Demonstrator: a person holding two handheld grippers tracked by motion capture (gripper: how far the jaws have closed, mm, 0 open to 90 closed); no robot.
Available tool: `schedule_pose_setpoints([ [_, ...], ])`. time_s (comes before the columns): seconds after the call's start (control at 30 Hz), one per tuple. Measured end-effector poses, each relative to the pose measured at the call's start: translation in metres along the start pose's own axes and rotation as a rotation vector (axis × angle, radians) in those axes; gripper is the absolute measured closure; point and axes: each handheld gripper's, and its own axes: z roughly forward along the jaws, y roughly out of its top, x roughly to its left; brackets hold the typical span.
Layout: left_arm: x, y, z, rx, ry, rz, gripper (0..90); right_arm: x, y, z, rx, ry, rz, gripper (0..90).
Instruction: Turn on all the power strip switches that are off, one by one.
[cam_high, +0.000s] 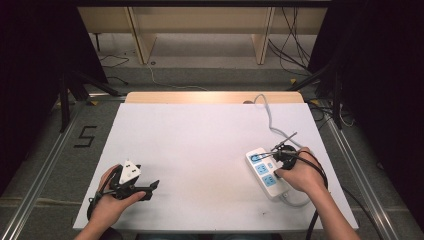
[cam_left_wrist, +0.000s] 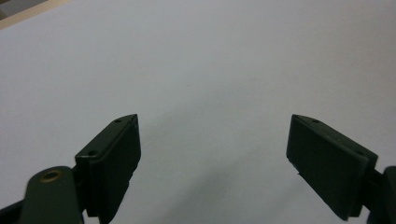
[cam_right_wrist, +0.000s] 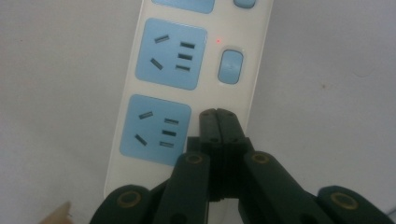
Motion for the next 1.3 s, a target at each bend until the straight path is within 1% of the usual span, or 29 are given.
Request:
schedule_pose_setpoints([
  [0.1,0.000,0.000,0.000,0.004,-0.003,0.000,17.7,-0.002,0.000,-0.001,-0.002,0.013,0.005,90.0],
  [0.17,0.001,0.000,0.001,0.005,-0.003,-0.002,17.7,-0.003,0.000,-0.003,-0.021,0.016,0.012,90.0],
  [0.2,0.001,0.000,0.001,0.008,-0.003,-0.002,17.7,-0.003,0.000,-0.003,-0.027,0.008,0.009,90.0],
  [0.33,0.000,0.000,0.001,0.007,-0.002,-0.001,17.7,-0.003,0.003,-0.005,-0.042,0.008,0.007,90.0],
  [0.53,0.001,0.000,0.001,0.005,-0.002,-0.002,17.7,-0.003,0.010,-0.008,-0.047,0.000,-0.007,90.0],
  [0.73,0.001,0.000,0.001,0.004,-0.001,-0.002,17.7,-0.005,0.013,-0.012,-0.051,-0.006,-0.004,90.0],
  [1.07,0.000,0.000,0.001,0.004,-0.003,-0.004,17.7,-0.005,0.020,-0.012,-0.051,-0.014,-0.001,90.0],
  [1.3,0.000,0.000,0.001,0.004,-0.003,-0.004,17.8,-0.006,0.025,-0.014,-0.057,-0.018,-0.008,90.0],
])
